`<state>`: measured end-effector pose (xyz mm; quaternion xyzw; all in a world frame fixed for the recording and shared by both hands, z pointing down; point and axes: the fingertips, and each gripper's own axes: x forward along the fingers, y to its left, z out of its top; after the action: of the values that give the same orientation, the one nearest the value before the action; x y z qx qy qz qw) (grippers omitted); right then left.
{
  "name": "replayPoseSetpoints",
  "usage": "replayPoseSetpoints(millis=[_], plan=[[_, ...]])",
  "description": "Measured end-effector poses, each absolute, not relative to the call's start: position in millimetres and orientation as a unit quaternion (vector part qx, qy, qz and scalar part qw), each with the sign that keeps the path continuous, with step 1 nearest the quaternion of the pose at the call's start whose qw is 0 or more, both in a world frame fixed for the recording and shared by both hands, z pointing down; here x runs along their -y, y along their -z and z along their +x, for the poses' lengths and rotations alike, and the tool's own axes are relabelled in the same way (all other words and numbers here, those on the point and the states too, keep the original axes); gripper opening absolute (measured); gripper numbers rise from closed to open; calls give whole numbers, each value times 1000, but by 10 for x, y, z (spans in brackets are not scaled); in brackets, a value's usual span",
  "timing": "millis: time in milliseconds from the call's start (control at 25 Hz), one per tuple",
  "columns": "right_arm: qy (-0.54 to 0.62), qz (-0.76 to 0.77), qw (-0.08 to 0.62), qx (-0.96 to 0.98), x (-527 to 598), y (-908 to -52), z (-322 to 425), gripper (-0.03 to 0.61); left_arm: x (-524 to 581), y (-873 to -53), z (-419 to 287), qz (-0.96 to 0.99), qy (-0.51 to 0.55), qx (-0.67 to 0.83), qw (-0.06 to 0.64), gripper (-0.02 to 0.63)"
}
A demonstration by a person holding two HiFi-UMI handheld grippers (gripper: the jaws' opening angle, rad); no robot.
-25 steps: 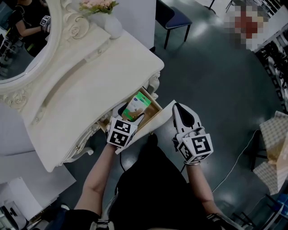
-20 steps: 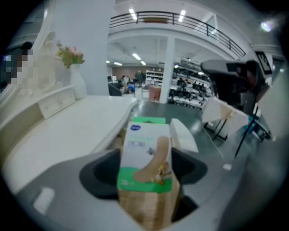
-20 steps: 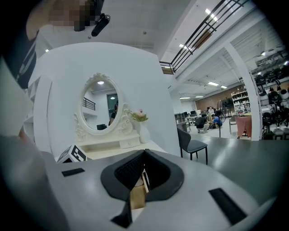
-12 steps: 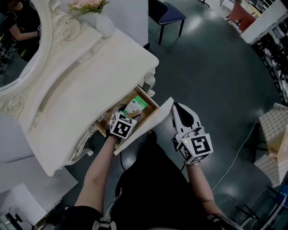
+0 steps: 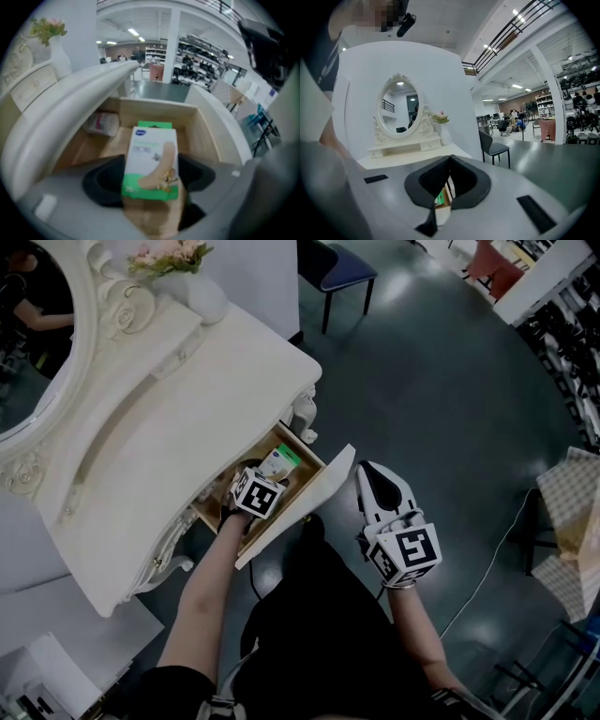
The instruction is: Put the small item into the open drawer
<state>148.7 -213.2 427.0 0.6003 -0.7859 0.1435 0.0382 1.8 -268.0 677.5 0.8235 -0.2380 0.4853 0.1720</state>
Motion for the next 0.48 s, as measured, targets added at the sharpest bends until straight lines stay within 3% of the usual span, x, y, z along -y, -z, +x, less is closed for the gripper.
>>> replayPoseSetpoints(millis=[480], plan=[[-150,598,42,786,2135,-4303,1470,-3,2680,-7035,-32,809,-524,218,156,354]])
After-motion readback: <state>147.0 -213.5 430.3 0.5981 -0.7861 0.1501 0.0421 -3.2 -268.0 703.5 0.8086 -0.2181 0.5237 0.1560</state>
